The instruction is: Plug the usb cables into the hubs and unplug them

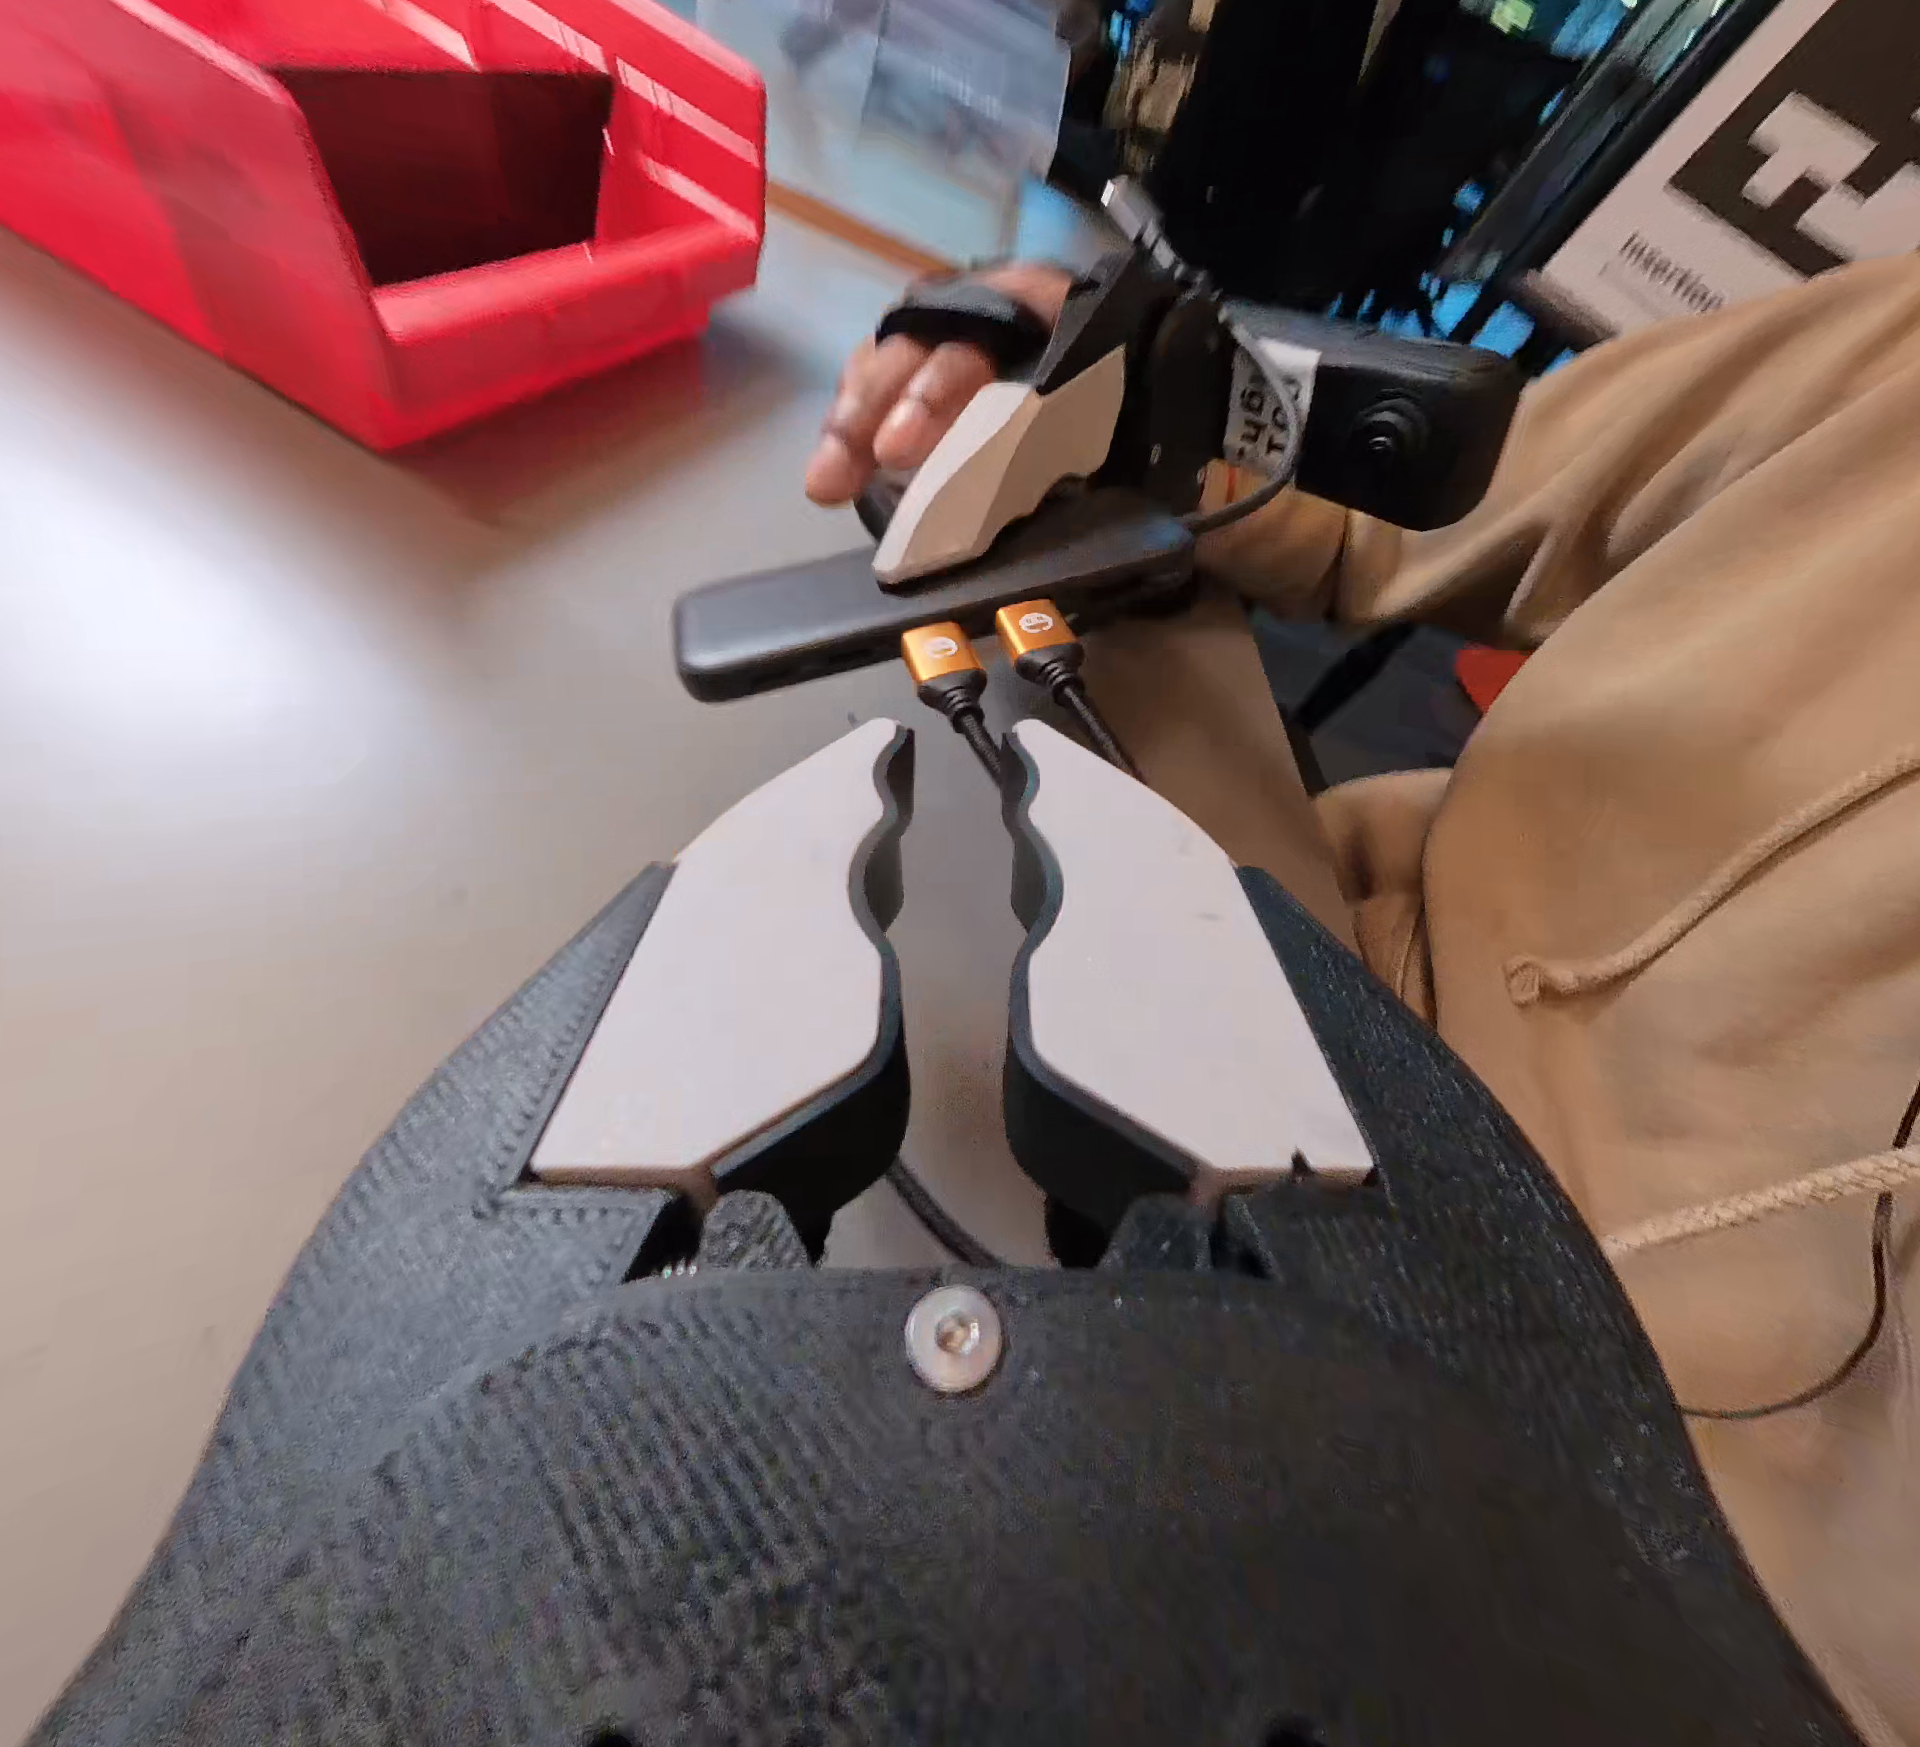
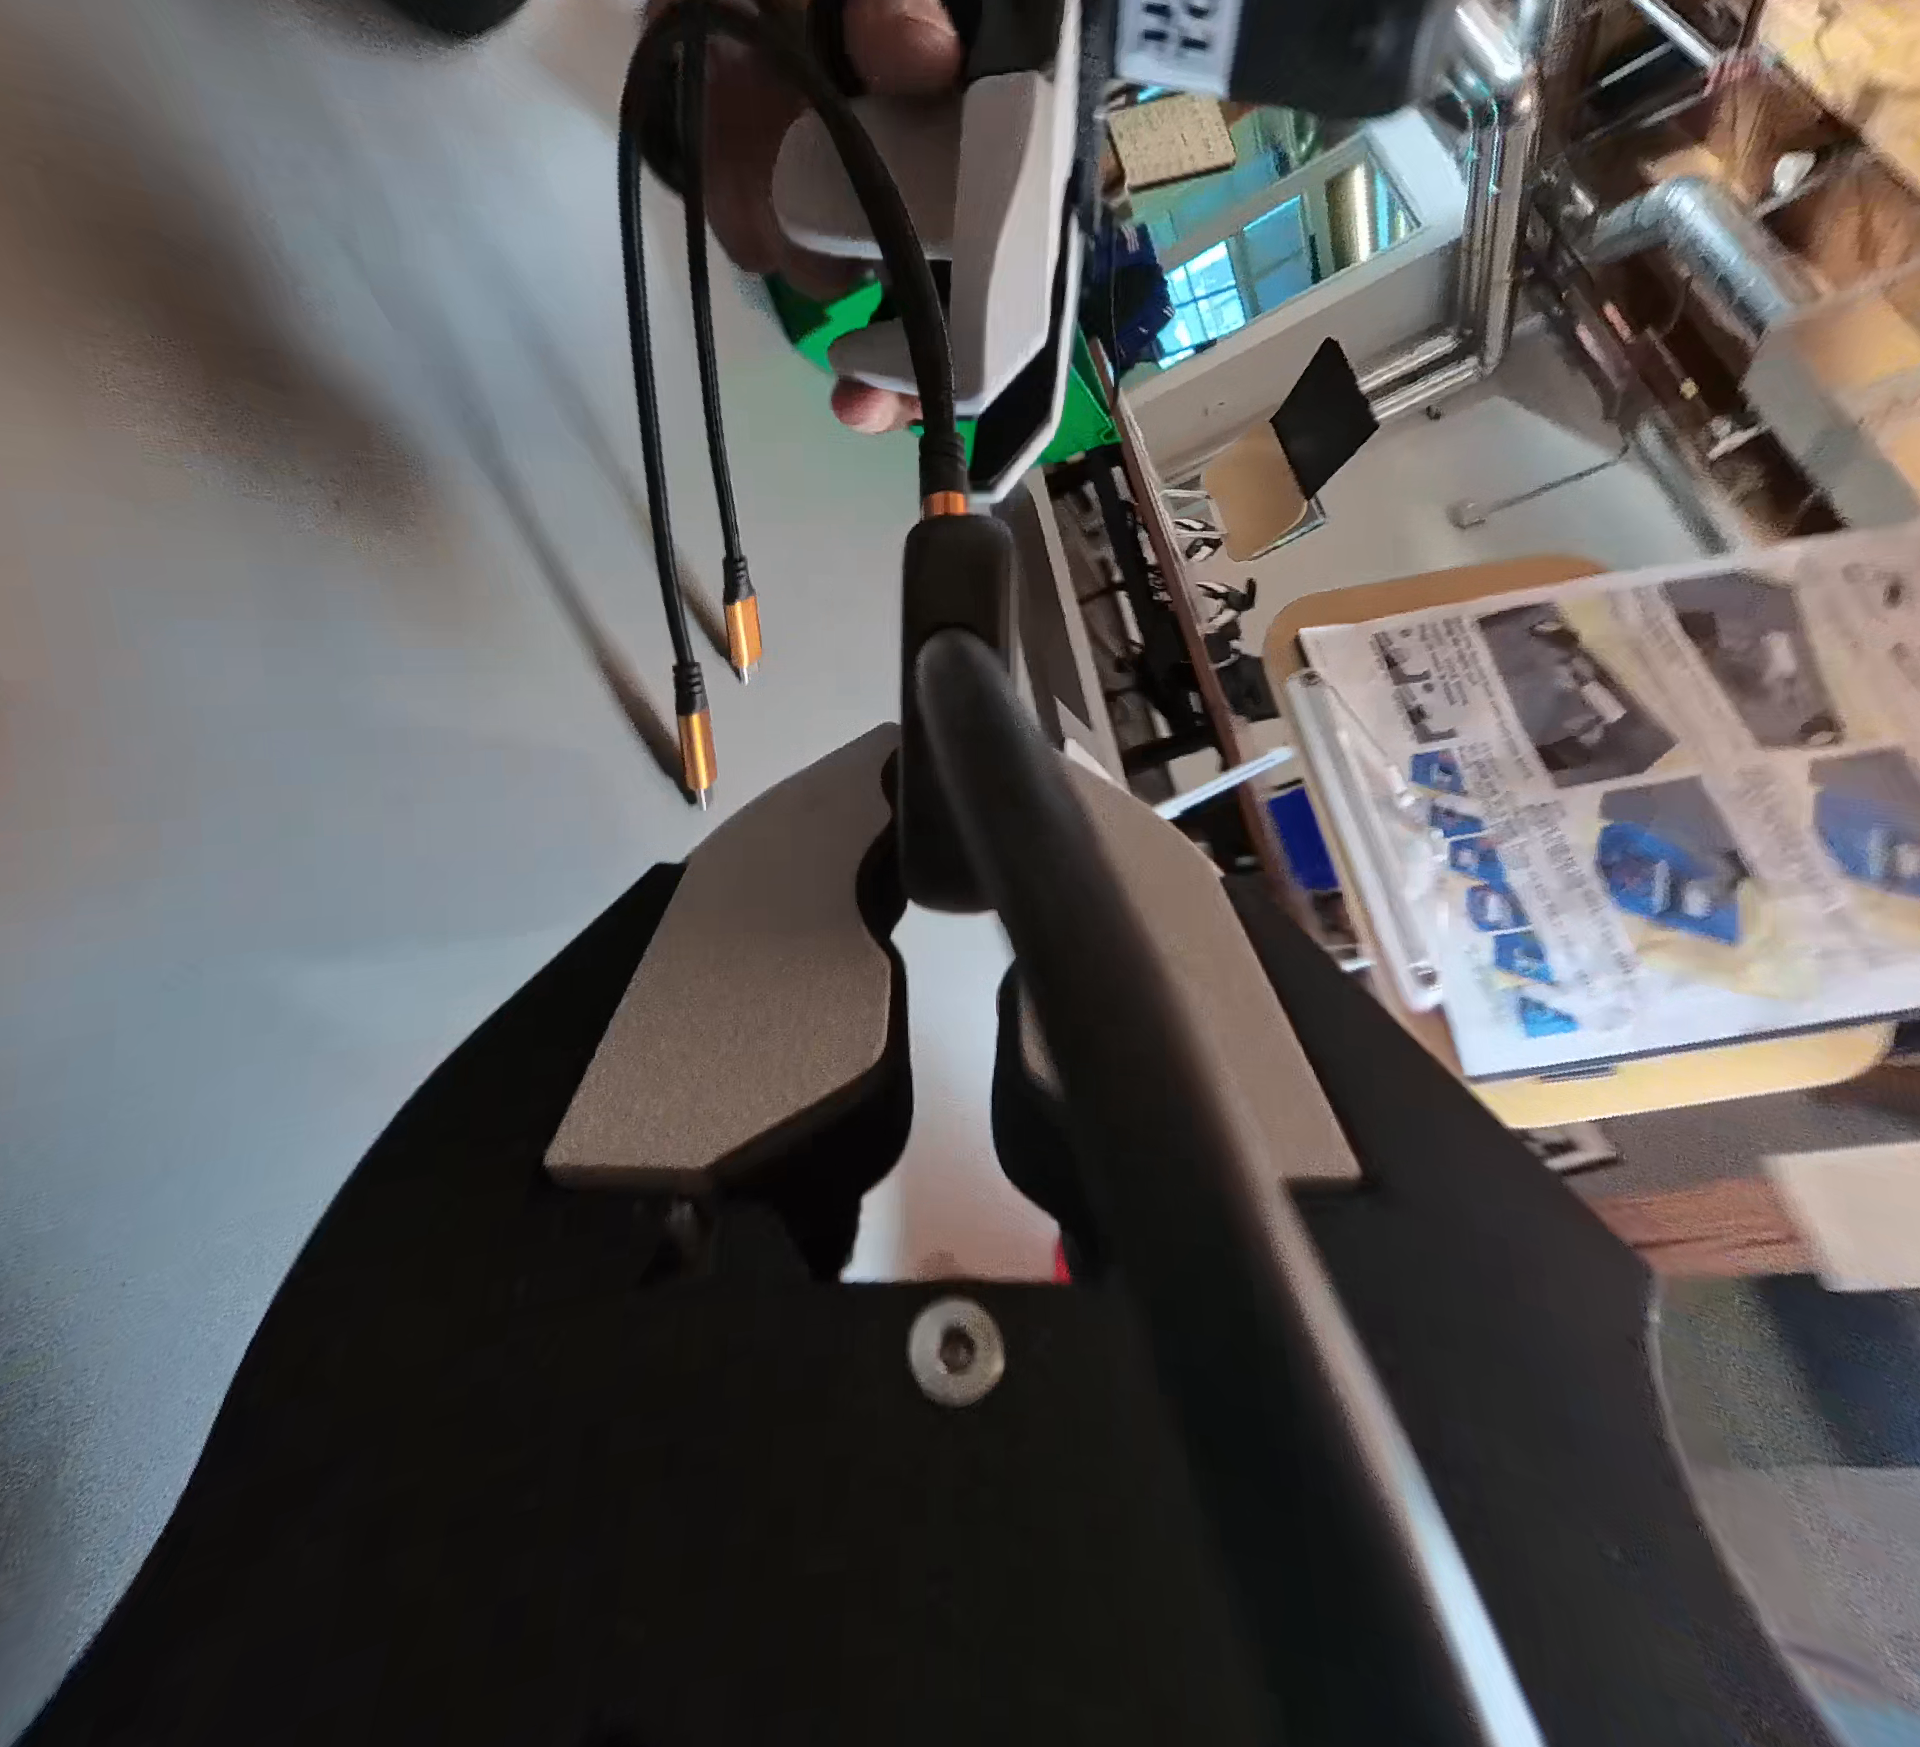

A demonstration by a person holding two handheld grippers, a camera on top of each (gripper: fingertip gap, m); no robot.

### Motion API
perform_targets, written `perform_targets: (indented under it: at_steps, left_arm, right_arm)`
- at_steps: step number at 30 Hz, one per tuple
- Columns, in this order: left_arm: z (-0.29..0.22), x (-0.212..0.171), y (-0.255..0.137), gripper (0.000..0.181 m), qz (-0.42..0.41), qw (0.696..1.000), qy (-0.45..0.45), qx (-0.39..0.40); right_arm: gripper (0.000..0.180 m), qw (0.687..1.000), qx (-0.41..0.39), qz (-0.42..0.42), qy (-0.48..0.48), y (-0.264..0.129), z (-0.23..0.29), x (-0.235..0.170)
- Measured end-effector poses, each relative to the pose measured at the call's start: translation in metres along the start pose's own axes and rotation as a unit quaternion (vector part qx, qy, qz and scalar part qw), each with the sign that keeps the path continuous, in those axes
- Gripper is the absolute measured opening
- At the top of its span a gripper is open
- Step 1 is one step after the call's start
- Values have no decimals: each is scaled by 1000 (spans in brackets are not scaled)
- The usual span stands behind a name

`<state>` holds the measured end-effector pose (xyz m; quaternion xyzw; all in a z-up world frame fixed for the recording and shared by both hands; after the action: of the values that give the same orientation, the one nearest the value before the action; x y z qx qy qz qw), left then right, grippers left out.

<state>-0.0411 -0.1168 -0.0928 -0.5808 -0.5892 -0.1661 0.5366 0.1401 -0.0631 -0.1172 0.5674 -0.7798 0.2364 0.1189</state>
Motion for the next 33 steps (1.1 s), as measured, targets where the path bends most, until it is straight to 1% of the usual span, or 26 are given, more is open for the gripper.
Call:
perform_targets:
  at_steps: [2, 3, 6, 7, 9, 11, 14, 17, 19, 23, 25, 29, 33]
  left_arm:
    - [5, 5, -13, 18, -48, 999, 5, 19]
    - [9, 5, -19, 19, -63, 997, 11, 36]
    - [16, -1, -23, 23, -56, 993, 56, 93]
    - [15, -3, -19, 25, -44, 993, 67, 91]
    - [6, -4, -8, 28, -29, 994, 86, 56]
    - [-4, -4, 4, 33, -20, 994, 103, 27]
    - [-14, -2, 19, 32, -21, 994, 110, 11]
    - [-19, -3, 33, 26, -23, 995, 101, 9]
    - [-20, -4, 38, 13, -36, 996, 81, 8]
    - [-13, -6, 38, 12, -68, 998, 12, -5]
    - [-8, -5, 34, 13, -95, 995, -22, -10]
    - [2, -3, 18, 12, -138, 989, -50, 15]
    - [8, 0, 1, 12, -180, 981, -54, 53]
  right_arm:
    - [12, 996, 30, -35, 82, -4, -8, -2]
    - [12, 988, 56, -59, 131, -5, -13, -2]
    - [12, 948, 121, -126, 265, -9, -23, 1]
    - [12, 933, 141, -143, 299, -10, -26, 3]
    - [12, 896, 188, -170, 365, -10, -29, 5]
    - [12, 861, 225, -179, 420, -7, -30, 5]
    - [12, 819, 269, -178, 475, -2, -29, 3]
    - [12, 782, 312, -176, 509, 2, -26, 4]
    - [12, 760, 337, -165, 531, 6, -23, 3]
    - [14, 717, 351, -150, 584, 11, -24, -3]
    - [23, 701, 352, -156, 600, 11, -27, -7]
    - [36, 692, 340, -133, 623, 12, -30, -16]
    - [40, 702, 328, -99, 625, 16, -26, -19]
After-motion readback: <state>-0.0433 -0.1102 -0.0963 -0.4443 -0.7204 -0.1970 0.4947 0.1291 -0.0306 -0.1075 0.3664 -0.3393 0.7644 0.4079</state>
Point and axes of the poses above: each gripper's, where its closed fingertips meet, y out along the fingers, x out of its top, z = x × y across the jaws, the point moved 8 cm from there along -y, back along the fingers, and after that the axes turned 11 degrees about z, right-handed, at the moved point
